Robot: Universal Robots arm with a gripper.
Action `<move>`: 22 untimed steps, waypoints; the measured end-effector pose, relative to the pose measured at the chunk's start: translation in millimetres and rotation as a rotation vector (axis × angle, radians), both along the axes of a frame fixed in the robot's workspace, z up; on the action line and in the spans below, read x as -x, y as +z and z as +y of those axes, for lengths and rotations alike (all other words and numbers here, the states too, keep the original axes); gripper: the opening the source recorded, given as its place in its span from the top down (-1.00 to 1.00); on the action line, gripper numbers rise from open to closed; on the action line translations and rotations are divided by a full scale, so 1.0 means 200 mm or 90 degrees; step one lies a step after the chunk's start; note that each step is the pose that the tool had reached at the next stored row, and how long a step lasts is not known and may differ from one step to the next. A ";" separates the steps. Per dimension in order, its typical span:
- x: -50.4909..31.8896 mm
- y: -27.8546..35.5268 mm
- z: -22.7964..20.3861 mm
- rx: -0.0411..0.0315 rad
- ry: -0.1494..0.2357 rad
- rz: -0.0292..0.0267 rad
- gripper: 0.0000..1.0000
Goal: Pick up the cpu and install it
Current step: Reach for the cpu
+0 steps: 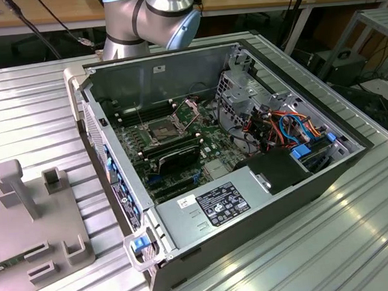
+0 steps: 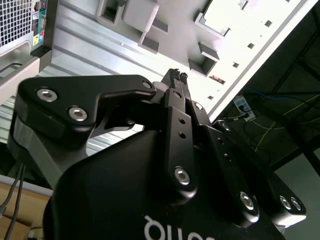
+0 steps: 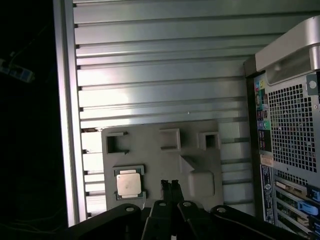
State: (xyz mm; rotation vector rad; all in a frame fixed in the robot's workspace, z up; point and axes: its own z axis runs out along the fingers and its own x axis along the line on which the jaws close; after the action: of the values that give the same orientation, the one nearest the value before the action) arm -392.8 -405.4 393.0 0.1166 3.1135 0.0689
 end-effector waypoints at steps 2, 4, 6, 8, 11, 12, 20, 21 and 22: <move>0.002 -0.001 -0.015 0.0000 0.000 0.0000 0.79; 0.004 -0.003 -0.028 0.0000 0.000 0.0000 0.79; 0.009 -0.013 -0.035 -0.0001 0.000 -0.0001 0.79; 0.015 -0.022 -0.038 0.0000 0.000 0.0000 0.79; 0.037 -0.042 -0.040 0.0001 0.000 0.0001 0.79; 0.047 -0.051 -0.041 0.0000 0.000 0.0000 0.79; 0.086 -0.089 -0.046 0.0002 0.000 0.0006 0.79; 0.089 -0.091 -0.047 0.0003 0.000 0.0006 0.79; 0.089 -0.092 -0.047 0.0004 0.000 0.0007 0.79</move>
State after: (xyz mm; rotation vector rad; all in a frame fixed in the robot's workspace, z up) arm -410.7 -414.8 374.7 0.1165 3.1146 0.0678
